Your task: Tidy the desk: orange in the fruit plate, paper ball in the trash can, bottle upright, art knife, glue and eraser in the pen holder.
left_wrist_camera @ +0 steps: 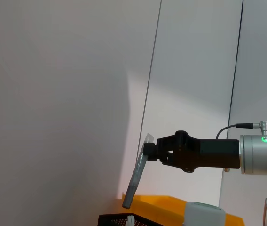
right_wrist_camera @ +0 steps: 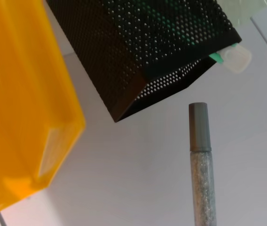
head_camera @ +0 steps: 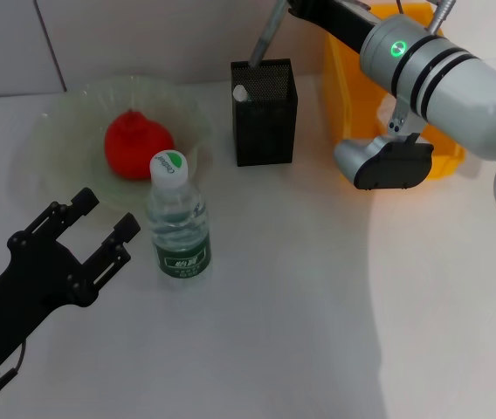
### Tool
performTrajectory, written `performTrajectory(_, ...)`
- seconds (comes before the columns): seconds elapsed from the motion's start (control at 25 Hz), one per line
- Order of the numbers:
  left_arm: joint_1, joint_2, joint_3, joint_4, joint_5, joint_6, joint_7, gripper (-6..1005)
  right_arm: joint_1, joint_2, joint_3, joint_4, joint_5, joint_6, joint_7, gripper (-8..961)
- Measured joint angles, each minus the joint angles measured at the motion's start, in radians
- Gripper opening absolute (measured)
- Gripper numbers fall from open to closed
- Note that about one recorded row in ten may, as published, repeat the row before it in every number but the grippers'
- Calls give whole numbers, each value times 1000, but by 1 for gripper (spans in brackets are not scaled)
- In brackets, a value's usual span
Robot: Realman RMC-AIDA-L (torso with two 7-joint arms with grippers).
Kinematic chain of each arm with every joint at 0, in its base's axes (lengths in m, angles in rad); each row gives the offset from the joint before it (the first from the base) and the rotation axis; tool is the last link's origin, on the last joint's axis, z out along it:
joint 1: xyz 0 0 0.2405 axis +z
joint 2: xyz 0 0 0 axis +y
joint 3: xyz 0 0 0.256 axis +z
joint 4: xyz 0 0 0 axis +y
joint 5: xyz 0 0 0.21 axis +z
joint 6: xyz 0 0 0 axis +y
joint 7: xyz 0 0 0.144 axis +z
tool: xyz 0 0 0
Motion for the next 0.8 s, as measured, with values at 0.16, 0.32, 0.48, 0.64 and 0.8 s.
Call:
performTrajectory(0.16, -17, 0, -1, -18, 0, 2, -1, 667, -14, 3, 0, -1, 4, 9, -25, 153)
performTrajectory(0.32, -20, 1, -1, -20, 0, 2, -1, 666, -20, 8, -4, -11, 40, 13, -48, 153)
performTrajectory(0.48, -20, 3, -1, -21, 0, 2, -3, 666, -14, 14, -33, -21, 167, 40, -149, 153)
performTrajectory(0.64, -20, 3, -1, -21, 0, 2, -5, 666, 1, 31, -45, -22, 295, 58, -257, 153)
performTrajectory(0.8, -20, 3, -2, -22, 0, -2, -13, 666, 13, 42, -45, -11, 352, 67, -316, 167)
